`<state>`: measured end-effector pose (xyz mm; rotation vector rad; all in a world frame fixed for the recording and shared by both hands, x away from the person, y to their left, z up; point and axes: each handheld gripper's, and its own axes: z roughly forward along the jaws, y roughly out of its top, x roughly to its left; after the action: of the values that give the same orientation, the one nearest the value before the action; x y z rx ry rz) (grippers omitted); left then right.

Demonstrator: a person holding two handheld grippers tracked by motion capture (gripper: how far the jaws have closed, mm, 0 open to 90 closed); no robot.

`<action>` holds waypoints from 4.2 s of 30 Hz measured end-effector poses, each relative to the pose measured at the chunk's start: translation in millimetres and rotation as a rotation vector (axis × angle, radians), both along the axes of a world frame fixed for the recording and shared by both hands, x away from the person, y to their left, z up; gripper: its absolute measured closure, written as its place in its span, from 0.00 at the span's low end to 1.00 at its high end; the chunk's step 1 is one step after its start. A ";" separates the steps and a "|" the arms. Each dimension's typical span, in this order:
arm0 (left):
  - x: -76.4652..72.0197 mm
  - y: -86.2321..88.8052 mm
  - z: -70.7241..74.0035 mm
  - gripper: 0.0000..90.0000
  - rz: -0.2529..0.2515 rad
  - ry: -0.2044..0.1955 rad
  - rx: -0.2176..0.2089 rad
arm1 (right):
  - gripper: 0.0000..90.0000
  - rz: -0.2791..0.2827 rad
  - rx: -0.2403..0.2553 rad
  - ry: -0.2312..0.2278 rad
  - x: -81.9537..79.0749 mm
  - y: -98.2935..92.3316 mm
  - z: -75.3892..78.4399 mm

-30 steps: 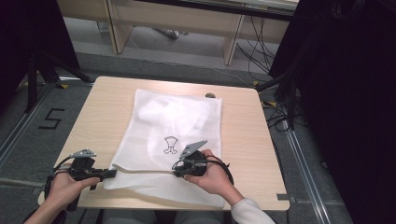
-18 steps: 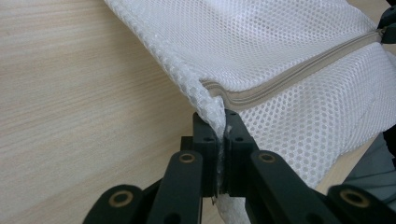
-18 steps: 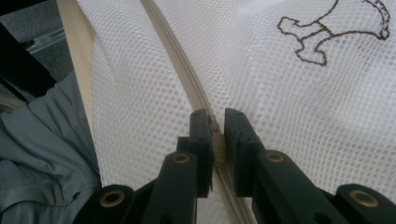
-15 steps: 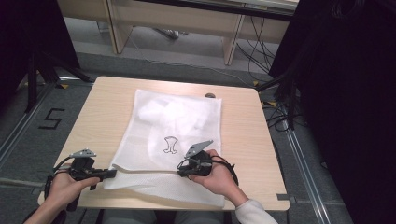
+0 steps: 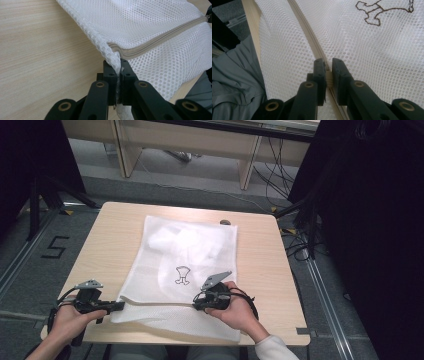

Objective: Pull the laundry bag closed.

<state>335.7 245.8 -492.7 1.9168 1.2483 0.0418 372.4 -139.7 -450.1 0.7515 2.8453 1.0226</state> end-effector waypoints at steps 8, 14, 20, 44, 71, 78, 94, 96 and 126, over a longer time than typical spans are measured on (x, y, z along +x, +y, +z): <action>0.0 0.1 -0.2 0.95 0.001 0.003 0.000 | 0.92 -0.005 0.001 0.003 -1.6 -6.5 0.3; 0.0 0.0 -0.2 0.95 0.001 0.001 0.004 | 0.92 -0.020 0.007 -0.002 -3.0 -13.0 0.9; -0.2 0.0 0.0 0.95 0.002 0.001 0.000 | 0.92 -0.033 0.007 0.001 -3.0 -18.3 0.8; 0.4 2.8 0.5 0.95 -0.024 0.006 0.027 | 0.92 -0.057 0.008 0.010 -8.5 -41.2 3.4; 0.0 0.4 -0.7 0.95 0.003 0.005 0.012 | 0.92 -0.083 -0.002 0.029 -12.1 -72.4 2.5; -0.2 0.4 -0.9 0.95 0.008 0.009 0.010 | 0.92 -0.098 -0.006 0.037 -13.1 -87.9 2.3; -0.8 0.5 -2.6 0.95 0.021 0.022 0.010 | 0.92 -0.137 0.000 0.079 -17.0 -109.8 1.9; -0.8 0.2 -2.5 0.95 0.019 0.026 0.012 | 0.92 -0.104 -0.001 0.051 -13.7 -113.3 -0.3; -0.5 2.6 -7.8 0.76 -0.035 0.026 0.074 | 0.87 -0.096 -0.035 0.125 -11.7 -116.0 -21.7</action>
<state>335.2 248.4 -500.5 2.0079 1.2459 0.0455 360.6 -255.7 -471.8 0.9719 2.8881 0.9433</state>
